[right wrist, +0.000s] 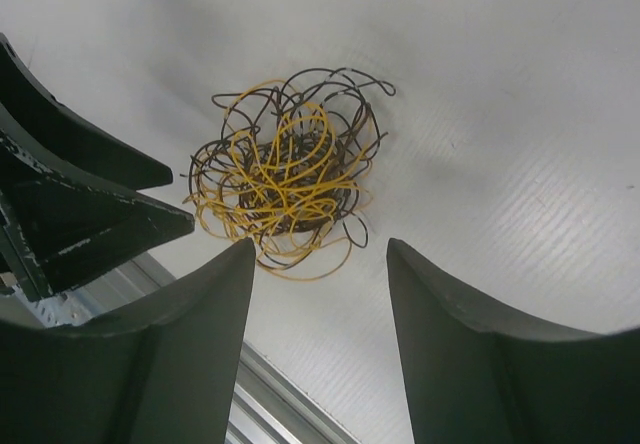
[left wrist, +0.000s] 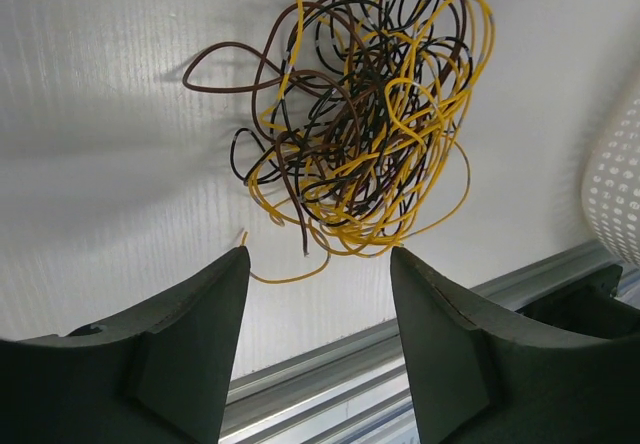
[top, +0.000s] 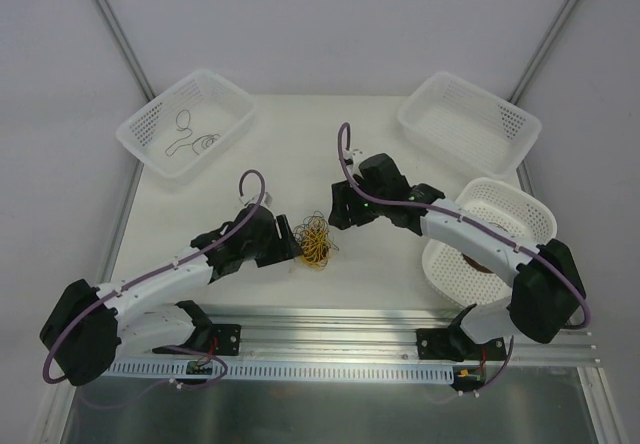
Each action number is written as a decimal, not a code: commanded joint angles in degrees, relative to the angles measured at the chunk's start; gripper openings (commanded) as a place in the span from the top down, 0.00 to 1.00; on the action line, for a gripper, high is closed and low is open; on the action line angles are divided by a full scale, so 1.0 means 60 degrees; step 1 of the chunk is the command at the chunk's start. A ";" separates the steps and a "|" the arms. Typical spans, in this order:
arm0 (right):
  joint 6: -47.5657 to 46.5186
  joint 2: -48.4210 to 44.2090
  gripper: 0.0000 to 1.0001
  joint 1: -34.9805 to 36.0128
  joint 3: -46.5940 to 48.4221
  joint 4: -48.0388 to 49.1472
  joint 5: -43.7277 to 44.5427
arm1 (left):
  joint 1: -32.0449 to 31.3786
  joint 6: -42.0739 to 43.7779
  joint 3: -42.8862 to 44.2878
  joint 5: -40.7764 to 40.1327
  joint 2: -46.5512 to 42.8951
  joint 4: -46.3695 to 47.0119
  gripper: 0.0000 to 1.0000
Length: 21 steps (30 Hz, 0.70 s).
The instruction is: Untangle the cables
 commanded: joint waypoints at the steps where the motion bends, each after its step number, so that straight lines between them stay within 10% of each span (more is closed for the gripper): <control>1: 0.0294 0.0354 0.41 0.0149 0.0483 0.0627 -0.0031 | 0.0001 -0.0139 0.0391 -0.0112 0.0234 0.0140 0.42; 21: 0.1203 0.1995 0.55 0.0457 0.0893 0.1521 0.0188 | 0.0001 0.0081 0.0684 0.0005 0.1113 0.0213 0.50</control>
